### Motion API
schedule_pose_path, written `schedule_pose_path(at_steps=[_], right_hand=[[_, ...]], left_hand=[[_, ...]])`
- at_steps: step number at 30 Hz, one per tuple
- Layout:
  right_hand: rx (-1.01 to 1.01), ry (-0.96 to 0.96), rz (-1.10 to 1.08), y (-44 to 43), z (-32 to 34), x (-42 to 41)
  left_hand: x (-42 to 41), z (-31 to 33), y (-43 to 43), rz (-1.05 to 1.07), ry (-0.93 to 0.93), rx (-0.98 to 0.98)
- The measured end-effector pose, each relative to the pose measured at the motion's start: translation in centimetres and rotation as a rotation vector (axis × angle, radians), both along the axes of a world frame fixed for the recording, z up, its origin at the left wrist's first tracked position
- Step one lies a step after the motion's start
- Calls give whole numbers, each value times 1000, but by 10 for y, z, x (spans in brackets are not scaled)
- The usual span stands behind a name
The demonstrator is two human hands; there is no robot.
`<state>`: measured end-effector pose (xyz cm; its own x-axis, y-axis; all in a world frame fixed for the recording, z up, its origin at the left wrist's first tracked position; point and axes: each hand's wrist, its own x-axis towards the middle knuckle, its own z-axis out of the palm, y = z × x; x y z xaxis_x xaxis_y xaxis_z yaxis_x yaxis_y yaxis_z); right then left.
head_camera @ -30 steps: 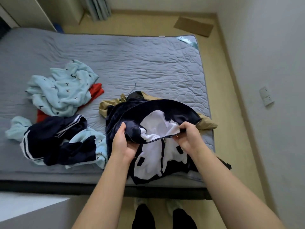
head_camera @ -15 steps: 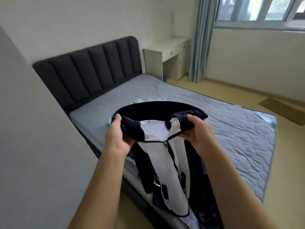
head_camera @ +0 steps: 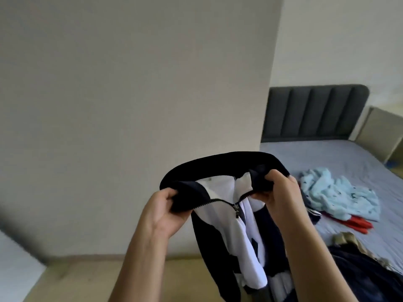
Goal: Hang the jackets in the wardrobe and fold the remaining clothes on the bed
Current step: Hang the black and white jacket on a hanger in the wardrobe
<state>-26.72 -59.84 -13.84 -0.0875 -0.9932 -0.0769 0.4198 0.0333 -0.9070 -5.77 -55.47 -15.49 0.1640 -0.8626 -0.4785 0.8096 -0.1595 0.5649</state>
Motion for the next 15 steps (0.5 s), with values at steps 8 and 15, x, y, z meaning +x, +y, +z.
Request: schedule_pose_path(at_steps=[8,15], right_hand=[[17,-59,378,95,2,228],[61,-39,702,189,-8,401]], left_hand=[[187,7,165,293,-141,-21],[316,10,308,702,-85,-80]])
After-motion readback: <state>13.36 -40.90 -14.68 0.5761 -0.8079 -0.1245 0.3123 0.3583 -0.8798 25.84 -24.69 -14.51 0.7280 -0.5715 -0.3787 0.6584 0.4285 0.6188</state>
